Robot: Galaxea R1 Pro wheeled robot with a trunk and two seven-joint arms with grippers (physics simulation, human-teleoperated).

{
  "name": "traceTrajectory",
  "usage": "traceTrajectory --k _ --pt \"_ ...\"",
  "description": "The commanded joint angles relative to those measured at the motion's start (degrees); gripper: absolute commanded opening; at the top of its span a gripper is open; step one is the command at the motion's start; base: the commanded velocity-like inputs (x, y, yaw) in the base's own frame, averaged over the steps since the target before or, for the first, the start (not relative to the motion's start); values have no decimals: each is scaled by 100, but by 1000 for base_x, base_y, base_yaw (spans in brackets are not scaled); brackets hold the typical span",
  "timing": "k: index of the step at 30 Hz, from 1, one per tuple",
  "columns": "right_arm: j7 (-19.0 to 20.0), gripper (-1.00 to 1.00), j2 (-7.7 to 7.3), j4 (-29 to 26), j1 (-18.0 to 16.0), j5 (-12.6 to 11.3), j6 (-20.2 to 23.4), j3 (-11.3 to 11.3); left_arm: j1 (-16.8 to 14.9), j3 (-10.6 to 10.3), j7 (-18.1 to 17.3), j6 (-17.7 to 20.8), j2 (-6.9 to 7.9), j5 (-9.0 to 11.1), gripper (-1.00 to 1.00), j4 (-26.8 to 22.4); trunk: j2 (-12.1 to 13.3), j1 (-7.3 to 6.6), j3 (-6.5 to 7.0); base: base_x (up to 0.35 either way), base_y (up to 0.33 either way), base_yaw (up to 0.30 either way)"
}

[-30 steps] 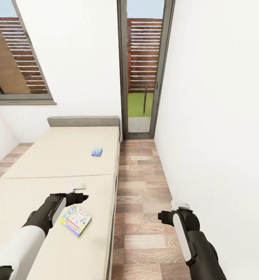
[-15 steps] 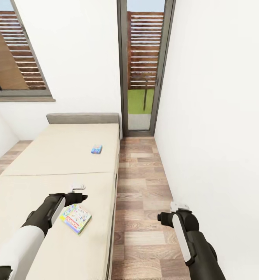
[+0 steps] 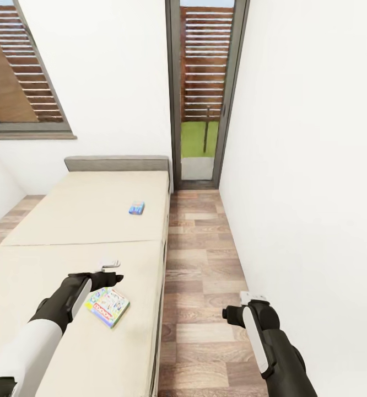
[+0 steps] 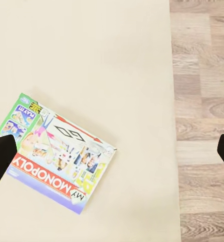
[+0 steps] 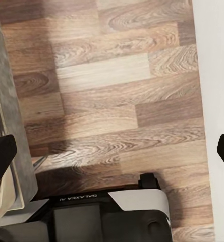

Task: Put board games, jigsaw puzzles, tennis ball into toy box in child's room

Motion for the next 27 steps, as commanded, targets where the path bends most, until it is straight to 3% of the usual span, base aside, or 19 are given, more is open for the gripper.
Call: traceTrajectory --k 1,8,13,19,20,27 --pt "-48 100 4 -5 -4 -60 16 -7 -3 8 -9 40 -3 34 100 -16 -9 2 -19 0 0 0" --pt "-48 100 4 -11 -4 -56 21 -6 -138 -1 185 60 25 -4 100 -68 -9 2 -85 0 0 0" --pt "-45 100 4 -2 -4 -63 20 -11 -485 13 266 225 281 31 100 -13 -9 2 -132 0 0 0" --pt "-50 100 4 -1 -4 -65 25 -11 -825 20 285 407 449 43 100 41 -9 2 -189 0 0 0" --pt "-47 100 4 -1 -4 -62 25 -11 -994 23 286 509 480 43 100 115 -9 2 -198 0 0 0" --pt "-52 100 4 0 -4 -59 25 -11 -1387 23 294 682 484 37 100 411 -9 2 -264 0 0 0"
